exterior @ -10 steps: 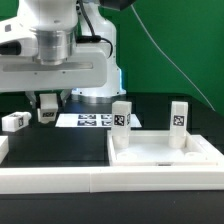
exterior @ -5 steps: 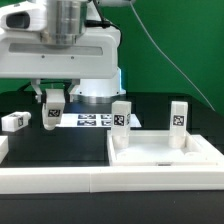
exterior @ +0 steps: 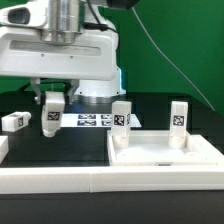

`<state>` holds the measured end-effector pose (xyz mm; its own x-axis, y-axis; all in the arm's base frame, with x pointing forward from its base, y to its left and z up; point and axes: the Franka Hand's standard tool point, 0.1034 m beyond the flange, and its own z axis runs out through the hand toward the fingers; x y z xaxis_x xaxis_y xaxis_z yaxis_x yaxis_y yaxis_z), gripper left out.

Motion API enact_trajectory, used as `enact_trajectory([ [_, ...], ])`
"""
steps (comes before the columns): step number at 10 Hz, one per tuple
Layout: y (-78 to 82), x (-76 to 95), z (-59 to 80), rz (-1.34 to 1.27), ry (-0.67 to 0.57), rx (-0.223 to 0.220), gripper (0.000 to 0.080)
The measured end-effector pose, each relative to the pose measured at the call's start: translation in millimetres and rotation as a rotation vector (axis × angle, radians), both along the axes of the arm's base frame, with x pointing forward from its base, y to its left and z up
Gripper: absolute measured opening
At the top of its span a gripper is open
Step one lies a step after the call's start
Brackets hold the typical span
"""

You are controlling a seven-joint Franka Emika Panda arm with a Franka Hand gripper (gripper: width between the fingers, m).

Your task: Assemble square table

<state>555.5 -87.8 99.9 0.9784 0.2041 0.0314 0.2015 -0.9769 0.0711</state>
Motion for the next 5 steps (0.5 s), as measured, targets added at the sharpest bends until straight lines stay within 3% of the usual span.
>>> enact_trajectory([
  [2, 14.8, 19.5, 12.5, 0.008, -0.021, 0.008, 0.0291],
  [5, 11.6, 14.0, 7.4, 0.003, -0.011, 0.007, 0.0291],
])
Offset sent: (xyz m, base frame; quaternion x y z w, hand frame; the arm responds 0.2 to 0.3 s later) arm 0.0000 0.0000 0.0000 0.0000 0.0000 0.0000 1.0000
